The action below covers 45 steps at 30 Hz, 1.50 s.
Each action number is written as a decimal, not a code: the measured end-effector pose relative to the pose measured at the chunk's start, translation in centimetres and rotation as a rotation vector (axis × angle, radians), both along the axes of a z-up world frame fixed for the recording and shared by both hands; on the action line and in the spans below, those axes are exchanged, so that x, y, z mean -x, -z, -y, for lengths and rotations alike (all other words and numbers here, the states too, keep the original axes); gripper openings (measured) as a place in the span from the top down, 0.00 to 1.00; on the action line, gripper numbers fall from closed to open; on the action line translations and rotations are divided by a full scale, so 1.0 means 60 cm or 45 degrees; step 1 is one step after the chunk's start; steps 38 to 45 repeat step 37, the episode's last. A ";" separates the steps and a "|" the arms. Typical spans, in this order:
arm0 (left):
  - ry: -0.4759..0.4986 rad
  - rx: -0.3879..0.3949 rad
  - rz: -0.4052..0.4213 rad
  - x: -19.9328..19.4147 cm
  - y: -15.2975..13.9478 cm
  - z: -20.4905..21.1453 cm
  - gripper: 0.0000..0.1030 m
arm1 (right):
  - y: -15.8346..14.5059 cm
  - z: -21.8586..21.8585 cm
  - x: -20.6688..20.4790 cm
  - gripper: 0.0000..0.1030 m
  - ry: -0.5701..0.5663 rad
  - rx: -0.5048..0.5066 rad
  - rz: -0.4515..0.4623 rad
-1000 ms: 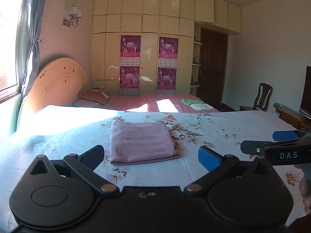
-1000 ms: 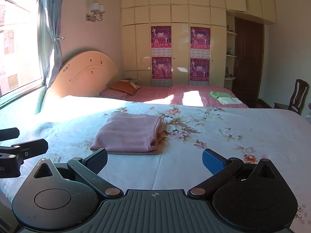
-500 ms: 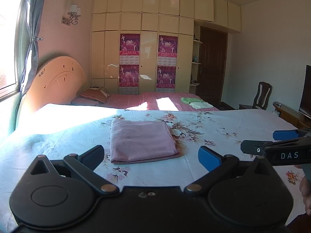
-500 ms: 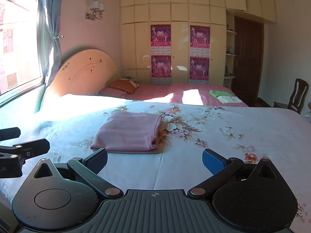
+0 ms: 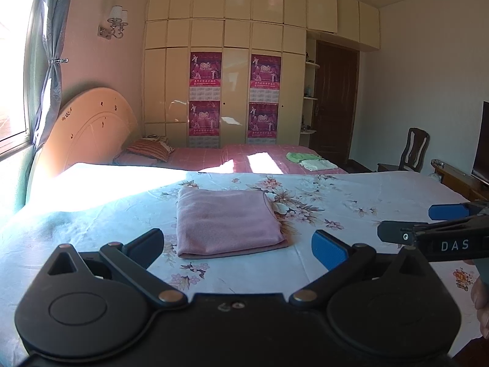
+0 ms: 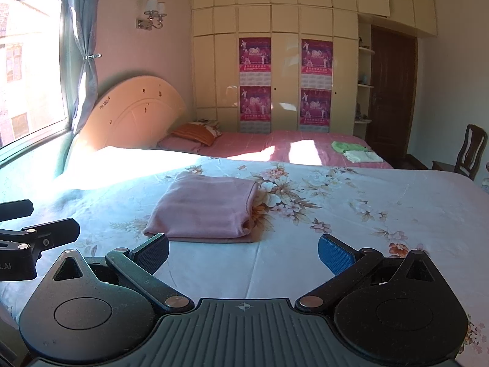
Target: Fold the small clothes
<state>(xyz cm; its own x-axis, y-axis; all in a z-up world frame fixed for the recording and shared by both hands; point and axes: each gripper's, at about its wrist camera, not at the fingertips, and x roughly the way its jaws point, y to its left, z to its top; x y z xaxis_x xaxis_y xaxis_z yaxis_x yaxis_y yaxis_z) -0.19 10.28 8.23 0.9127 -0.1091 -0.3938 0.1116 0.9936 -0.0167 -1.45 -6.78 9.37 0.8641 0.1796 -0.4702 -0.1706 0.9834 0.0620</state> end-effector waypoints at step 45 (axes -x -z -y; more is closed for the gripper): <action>0.010 -0.006 -0.022 -0.013 0.002 -0.006 0.01 | 0.010 0.001 -0.016 0.01 -0.025 -0.002 -0.014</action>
